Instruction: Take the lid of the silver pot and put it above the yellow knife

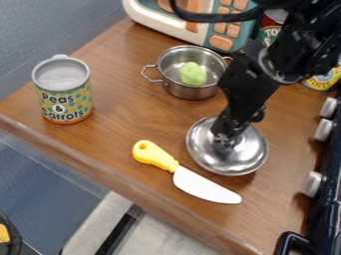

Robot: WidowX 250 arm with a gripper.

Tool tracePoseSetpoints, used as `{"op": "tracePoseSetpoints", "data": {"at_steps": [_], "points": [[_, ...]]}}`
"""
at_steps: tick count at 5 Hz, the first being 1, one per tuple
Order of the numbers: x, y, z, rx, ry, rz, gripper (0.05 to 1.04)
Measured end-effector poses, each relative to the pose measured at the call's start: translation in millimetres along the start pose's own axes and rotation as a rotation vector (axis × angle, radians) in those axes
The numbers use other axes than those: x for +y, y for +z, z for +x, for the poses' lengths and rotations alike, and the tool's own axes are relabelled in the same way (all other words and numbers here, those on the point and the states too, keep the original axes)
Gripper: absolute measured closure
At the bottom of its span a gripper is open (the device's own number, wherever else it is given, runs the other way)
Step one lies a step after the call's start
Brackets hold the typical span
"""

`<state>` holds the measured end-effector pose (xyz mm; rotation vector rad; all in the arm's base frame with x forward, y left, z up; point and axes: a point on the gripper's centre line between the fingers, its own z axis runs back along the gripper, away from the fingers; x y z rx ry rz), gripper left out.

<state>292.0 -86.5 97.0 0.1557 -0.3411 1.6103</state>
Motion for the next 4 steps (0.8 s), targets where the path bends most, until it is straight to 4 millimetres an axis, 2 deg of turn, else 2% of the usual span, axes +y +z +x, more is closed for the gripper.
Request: {"op": "tracePoseSetpoints", "data": {"at_steps": [1, 2, 3, 4], "points": [[-10, -6, 0, 0.009, 0.018, 0.011, 0.806], [-11, -21, -9, 0.004, -0.016, 0.03, 0.806], [-14, -22, -22, 0.001, -0.07, 0.015, 0.744], [-15, -23, -24, 0.004, -0.091, 0.016, 0.453]]}}
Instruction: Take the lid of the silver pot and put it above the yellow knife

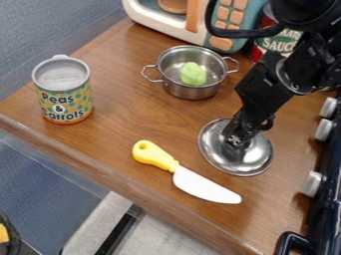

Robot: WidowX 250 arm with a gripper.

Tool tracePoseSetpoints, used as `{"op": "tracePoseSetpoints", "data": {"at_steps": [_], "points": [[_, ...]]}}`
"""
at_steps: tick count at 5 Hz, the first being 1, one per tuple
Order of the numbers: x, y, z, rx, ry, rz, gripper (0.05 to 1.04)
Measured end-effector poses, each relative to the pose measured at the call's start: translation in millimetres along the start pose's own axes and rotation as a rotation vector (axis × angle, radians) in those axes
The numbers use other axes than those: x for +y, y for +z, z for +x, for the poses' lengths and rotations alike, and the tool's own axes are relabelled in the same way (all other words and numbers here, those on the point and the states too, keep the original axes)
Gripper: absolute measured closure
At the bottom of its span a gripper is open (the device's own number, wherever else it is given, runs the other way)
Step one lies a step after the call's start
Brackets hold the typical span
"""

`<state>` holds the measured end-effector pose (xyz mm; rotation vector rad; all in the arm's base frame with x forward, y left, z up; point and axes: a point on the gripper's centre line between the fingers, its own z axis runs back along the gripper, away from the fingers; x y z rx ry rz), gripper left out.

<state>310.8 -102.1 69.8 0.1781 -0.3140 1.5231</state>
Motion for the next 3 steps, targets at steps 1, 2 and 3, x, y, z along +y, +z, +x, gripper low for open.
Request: {"op": "tracePoseSetpoints", "data": {"at_steps": [1, 2, 3], "points": [[1, 2, 1, -0.022, -0.018, 0.0, 0.181], [0, 5, 1, -0.021, -0.028, 0.008, 0.081], [-5, 30, 9, 0.017, -0.005, -0.026, 0.084]]}}
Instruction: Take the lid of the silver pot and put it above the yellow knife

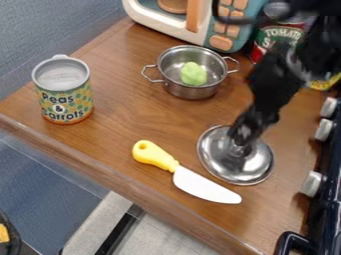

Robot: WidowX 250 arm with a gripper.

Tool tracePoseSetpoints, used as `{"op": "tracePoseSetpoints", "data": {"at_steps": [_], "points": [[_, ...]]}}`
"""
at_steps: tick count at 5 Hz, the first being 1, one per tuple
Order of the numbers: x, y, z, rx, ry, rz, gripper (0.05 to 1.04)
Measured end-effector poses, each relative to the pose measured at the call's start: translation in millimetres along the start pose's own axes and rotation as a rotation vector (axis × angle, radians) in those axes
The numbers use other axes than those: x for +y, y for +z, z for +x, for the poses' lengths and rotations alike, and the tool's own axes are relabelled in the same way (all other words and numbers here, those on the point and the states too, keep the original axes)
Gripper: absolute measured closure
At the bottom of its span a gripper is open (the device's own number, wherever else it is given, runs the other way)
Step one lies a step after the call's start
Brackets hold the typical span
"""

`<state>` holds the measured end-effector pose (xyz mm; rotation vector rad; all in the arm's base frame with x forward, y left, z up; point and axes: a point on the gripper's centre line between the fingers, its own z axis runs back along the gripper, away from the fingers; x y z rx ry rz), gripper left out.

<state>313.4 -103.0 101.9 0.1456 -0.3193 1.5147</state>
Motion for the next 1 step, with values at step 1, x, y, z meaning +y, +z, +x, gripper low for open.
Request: {"op": "tracePoseSetpoints", "data": {"at_steps": [1], "points": [[-3.0, 16.1, 20.2, 0.028, 0.013, -0.037, 0.084]]}}
